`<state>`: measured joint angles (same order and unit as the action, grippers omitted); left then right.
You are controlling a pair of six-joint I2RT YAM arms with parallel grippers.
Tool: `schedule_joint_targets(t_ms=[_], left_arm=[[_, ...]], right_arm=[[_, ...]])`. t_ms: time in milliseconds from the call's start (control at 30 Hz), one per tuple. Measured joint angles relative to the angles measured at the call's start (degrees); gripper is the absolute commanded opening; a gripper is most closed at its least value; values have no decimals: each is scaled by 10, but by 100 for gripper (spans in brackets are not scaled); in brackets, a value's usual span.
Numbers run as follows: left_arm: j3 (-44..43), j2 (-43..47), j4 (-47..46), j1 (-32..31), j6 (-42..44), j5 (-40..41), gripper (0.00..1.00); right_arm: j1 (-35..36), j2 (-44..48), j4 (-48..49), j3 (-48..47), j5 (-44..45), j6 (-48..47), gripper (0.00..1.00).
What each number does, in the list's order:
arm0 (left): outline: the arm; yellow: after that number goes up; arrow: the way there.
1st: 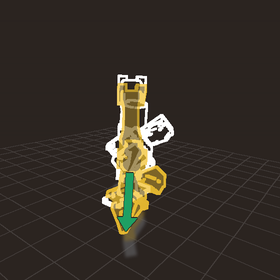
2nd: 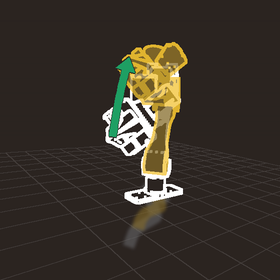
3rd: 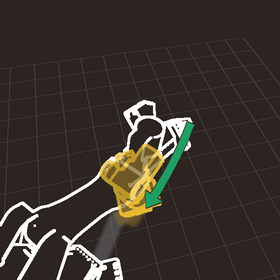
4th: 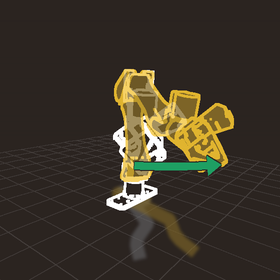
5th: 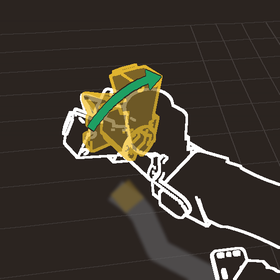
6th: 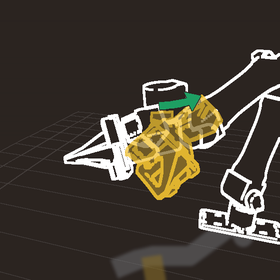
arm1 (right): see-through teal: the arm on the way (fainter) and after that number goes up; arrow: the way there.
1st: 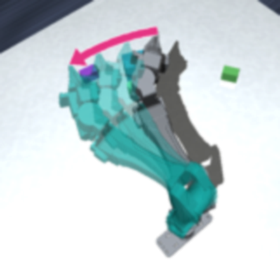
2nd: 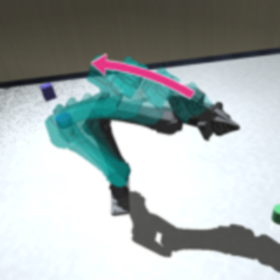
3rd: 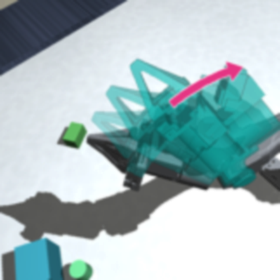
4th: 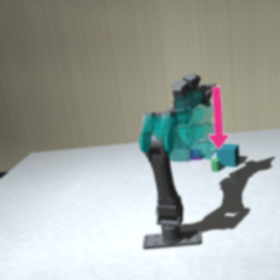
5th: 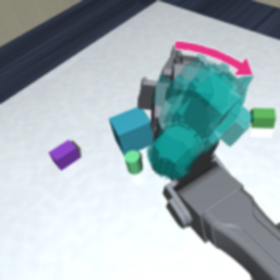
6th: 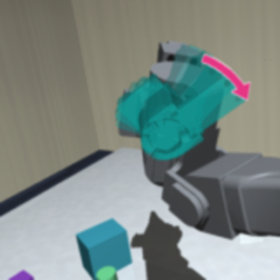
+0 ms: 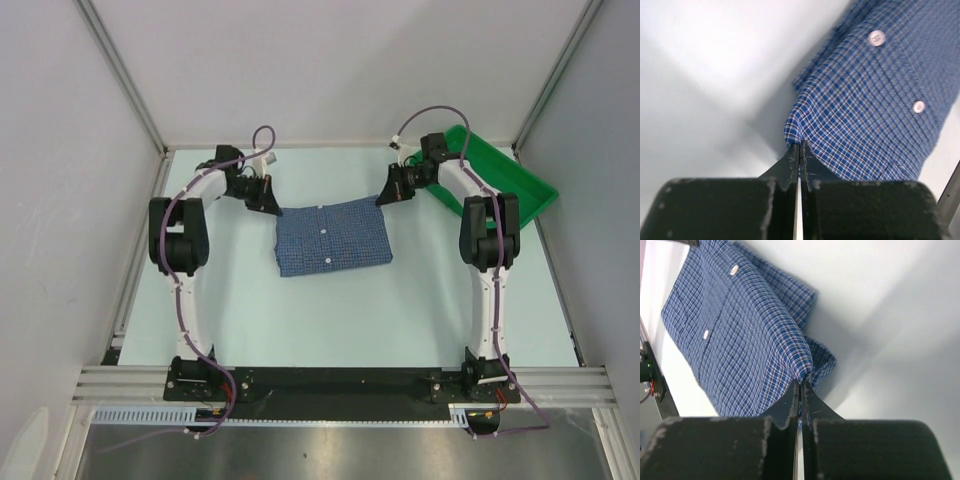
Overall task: Fold and stack the long sleeve shirts
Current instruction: Fold the shirt
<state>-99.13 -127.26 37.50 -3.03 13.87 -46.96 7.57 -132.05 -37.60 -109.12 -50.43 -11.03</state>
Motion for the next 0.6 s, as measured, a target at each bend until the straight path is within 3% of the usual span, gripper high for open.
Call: schedule_joint_targets(t_ms=[67,167,200,267,300,333,400,600], left_arm=[[0,-17,-1,4,-10,13,6],[0,-28,0,6,-19,24,26],[0,-29,2,6,-17,26,37],[0,-29,6,8,-17,22,50],[0,-28,7,10,-17,12,66],[5,-26,5,14,-17,0,70],[39,-5,3,27,-16,-26,93],[232,159,-21,64,-31,-83,98]], right_arm=[[3,-16,19,0,0,13,0],[6,-35,35,0,5,26,3],[7,-42,37,0,7,31,4],[9,-47,39,1,9,39,5],[10,-47,45,7,9,44,5],[10,-45,49,12,9,48,5],[11,-39,65,33,9,56,4],[13,16,90,148,9,86,1]])
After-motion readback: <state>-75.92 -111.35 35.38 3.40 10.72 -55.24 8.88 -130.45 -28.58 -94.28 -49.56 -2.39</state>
